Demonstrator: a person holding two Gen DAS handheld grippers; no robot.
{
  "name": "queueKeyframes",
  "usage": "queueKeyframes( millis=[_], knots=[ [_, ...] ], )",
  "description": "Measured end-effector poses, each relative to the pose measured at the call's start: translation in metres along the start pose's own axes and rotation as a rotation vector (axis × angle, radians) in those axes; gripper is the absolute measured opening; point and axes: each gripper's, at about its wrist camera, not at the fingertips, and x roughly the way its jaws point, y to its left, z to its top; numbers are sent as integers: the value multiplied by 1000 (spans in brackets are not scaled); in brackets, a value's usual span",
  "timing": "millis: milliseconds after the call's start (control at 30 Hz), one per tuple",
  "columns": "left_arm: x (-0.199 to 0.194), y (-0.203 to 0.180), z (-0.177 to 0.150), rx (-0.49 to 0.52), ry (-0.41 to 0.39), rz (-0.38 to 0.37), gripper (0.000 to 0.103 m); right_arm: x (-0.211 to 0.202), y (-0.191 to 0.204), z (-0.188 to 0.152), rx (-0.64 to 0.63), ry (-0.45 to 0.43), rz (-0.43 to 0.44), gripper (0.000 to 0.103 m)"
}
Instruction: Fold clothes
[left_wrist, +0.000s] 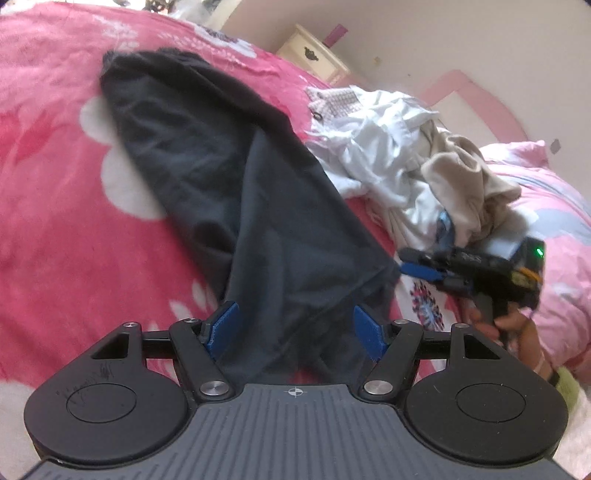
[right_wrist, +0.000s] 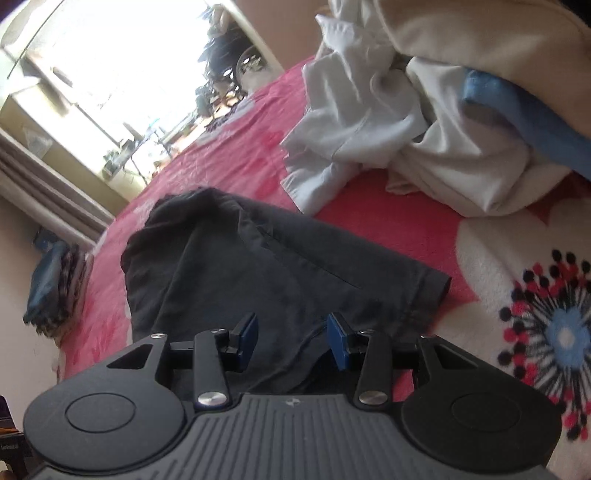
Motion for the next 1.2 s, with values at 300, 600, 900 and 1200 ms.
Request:
queueKeyframes(
  millis=[300, 600, 900, 1200],
  knots=[
    [16, -2, -9, 45, 49, -44, 69, 3, -7, 5, -45, -13, -69, 17],
    [22, -8, -12, 72, 95, -118, 69, -9, -6, 17, -110, -38, -139, 2],
    [33, -20, -18, 133, 167, -149, 68, 11, -18, 55, -276, 35, -352, 2],
    [41, -13, -16, 81, 160, -152, 67, 8, -27, 52, -278, 40, -398, 3]
  ],
)
